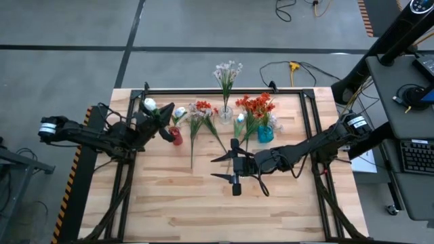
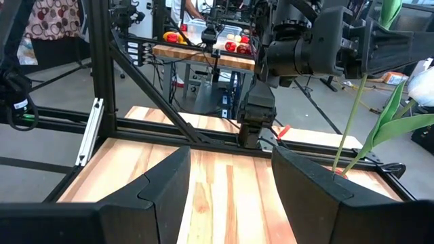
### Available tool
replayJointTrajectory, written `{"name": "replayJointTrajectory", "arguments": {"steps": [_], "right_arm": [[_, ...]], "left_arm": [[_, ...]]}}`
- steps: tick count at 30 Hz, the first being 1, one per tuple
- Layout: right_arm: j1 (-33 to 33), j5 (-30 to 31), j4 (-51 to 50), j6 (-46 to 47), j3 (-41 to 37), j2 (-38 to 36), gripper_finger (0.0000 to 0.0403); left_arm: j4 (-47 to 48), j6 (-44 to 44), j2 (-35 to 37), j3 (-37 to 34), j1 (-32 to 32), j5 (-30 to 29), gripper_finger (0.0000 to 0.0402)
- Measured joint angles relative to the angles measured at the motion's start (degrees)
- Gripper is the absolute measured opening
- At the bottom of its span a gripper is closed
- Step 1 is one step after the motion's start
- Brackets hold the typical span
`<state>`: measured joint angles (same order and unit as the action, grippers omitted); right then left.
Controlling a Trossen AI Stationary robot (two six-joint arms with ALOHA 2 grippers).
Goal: Sort flowers into vase by color
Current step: Put the bottom white flower into the red vase
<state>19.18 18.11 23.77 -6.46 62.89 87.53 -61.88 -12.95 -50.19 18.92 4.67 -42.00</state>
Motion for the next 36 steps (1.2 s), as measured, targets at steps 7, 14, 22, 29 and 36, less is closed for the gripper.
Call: {"name": "replayJointTrajectory", "arguments": {"steps": [7,14,22,29,36], "right_arm": [[0.0,0.0,0.0,0.0,0.0,0.0,0.0201],[0.0,0.0,0.0,0.0,0.0,0.0,0.0201],[0.1,0.0,-1.2,1.5,0.0,0.0,0.0201],[0.1,0.0,-3.4,4.1,0.3,-0.3,0.0201],[0.0,0.0,-13.1,9.9,4.3,-0.4,0.0201]], "left_arm": [[0.4,0.0,0.0,0.0,0.0,-3.6,0.0002],[3.1,1.4,0.0,0.0,0.0,-3.5,0.0036],[11.4,6.6,1.1,0.0,0.3,-3.5,0.0109],[23.5,10.0,5.5,0.0,2.1,-4.1,0.0188],[36.7,10.6,11.0,0.1,4.3,-4.0,0.024]]}}
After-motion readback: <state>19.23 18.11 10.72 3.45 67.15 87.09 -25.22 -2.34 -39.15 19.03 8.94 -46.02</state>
